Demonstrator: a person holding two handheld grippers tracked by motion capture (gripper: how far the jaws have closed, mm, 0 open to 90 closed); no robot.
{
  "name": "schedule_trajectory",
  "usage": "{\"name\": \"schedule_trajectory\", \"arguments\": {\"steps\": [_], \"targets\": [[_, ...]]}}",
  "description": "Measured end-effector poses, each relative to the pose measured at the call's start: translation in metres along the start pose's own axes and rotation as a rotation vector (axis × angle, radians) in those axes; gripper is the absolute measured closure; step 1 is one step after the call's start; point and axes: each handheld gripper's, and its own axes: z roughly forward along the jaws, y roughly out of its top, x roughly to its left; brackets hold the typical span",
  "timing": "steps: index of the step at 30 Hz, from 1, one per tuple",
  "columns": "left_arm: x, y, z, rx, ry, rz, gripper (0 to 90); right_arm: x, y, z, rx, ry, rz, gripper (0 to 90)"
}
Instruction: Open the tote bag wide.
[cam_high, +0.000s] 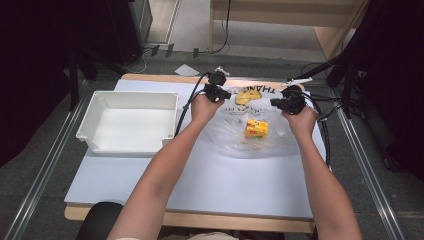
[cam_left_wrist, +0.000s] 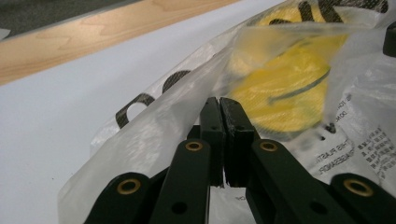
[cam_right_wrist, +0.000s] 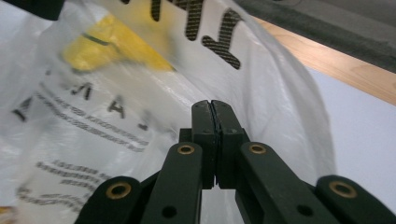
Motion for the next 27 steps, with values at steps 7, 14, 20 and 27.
{"name": "schedule_trajectory", "arguments": {"steps": [7,14,20,27], "targets": [[0.012,-0.016,0.018,0.045,0.011,-0.034,89.6,-0.018,-0.022,0.016,0.047,-0.014,0.077,90.0],[0.016,-0.026,0.026,0.014,0.021,-0.06,90.0,-0.024,-0.037,0.023,0.019,-0.046,0.117,90.0],[0.018,-0.035,0.027,-0.043,0.065,-0.04,90.0,-0.029,-0.049,0.023,0.008,-0.107,0.118,90.0],[0.02,-0.041,0.025,-0.084,0.115,-0.007,90.0,-0.038,-0.062,0.016,-0.04,-0.153,0.142,90.0]]}}
